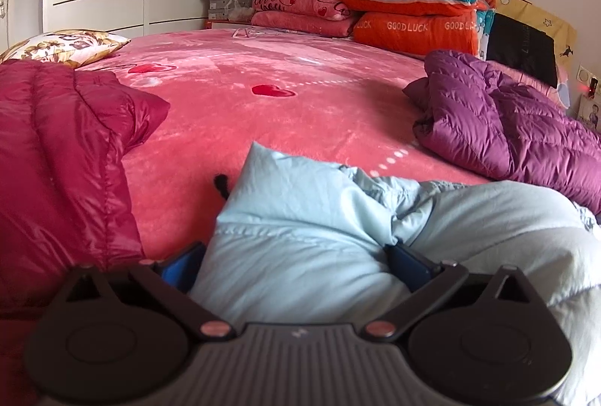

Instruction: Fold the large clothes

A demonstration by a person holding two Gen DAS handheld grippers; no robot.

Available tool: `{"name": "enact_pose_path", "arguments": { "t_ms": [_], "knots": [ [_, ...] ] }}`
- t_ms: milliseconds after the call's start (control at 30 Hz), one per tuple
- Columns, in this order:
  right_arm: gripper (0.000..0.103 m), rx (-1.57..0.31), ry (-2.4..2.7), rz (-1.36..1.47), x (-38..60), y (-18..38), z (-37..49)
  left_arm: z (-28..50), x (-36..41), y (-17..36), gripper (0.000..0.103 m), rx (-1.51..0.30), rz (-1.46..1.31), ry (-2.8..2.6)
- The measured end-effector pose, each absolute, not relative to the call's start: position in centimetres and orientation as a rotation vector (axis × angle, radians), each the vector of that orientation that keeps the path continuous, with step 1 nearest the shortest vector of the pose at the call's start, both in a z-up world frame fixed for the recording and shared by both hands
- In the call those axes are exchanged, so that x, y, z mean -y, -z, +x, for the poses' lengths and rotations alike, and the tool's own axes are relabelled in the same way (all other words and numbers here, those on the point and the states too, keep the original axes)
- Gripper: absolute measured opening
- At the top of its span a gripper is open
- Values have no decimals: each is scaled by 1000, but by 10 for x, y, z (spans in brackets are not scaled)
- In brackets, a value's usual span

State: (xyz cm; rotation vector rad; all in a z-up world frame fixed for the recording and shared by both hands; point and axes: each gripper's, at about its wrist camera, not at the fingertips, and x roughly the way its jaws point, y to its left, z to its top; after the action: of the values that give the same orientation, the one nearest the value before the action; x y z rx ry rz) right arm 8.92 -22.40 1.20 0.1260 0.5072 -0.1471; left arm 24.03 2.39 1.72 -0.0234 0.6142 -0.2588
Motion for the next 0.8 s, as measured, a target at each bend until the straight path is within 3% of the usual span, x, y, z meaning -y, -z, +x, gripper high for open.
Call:
{"name": "enact_pose_path", "arguments": {
  "t_ms": [433,800],
  "knots": [
    [103,-442,0,479,305,-55,34,173,-53,-104,101,-556,-56,282],
    [103,-484,86,608,349,-27,-41,88,-90,-96,101,-649,-131,271]
  ]
}}
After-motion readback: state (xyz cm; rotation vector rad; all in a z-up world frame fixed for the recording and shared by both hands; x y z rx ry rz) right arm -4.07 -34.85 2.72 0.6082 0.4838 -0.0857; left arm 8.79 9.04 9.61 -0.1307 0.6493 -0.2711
